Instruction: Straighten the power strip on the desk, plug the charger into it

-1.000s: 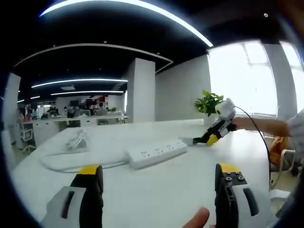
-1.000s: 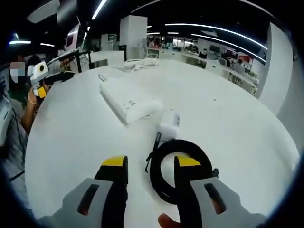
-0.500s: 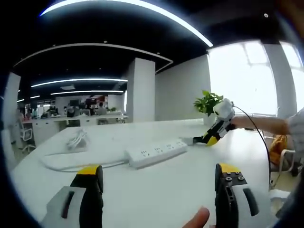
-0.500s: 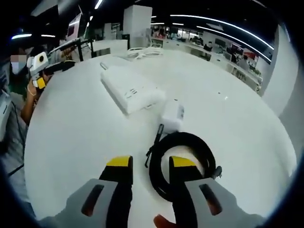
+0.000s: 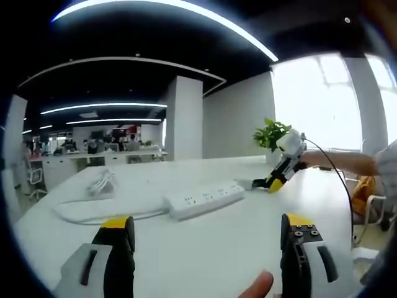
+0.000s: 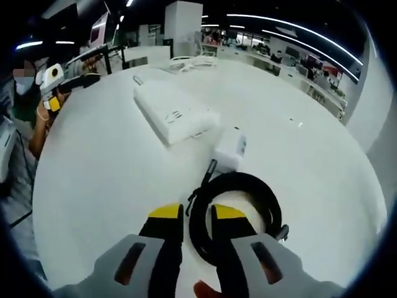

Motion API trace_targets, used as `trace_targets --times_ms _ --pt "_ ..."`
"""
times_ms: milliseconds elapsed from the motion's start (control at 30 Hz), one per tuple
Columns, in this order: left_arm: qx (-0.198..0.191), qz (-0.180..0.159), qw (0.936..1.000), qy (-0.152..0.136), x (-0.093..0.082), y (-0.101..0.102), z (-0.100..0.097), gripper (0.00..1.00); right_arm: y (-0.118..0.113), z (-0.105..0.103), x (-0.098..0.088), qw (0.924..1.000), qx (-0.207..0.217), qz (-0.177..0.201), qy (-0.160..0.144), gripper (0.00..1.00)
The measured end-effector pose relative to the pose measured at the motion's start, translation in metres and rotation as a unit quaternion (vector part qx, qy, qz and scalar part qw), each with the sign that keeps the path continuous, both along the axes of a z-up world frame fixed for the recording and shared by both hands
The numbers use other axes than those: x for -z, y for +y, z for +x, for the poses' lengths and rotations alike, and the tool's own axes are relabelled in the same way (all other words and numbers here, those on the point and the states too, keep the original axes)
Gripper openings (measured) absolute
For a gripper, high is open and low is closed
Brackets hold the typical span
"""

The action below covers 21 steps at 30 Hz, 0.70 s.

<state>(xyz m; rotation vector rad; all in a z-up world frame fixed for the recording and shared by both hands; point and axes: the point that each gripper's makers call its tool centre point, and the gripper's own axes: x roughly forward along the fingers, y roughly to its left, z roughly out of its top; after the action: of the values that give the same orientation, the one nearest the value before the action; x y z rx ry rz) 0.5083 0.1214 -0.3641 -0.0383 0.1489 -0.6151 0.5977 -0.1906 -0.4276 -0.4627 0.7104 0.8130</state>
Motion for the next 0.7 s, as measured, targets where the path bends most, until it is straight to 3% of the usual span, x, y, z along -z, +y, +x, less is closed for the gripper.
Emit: trace_targets --times_ms 533,700 --pt "-0.001 0.001 1.0000 -0.002 -0.003 0.001 0.000 0.99 0.005 -0.001 0.000 0.9999 -0.002 0.002 0.012 0.08" --pt "-0.002 0.001 1.0000 -0.003 -0.004 0.002 0.000 0.99 0.012 -0.005 -0.005 0.9986 0.014 0.039 0.035 0.07"
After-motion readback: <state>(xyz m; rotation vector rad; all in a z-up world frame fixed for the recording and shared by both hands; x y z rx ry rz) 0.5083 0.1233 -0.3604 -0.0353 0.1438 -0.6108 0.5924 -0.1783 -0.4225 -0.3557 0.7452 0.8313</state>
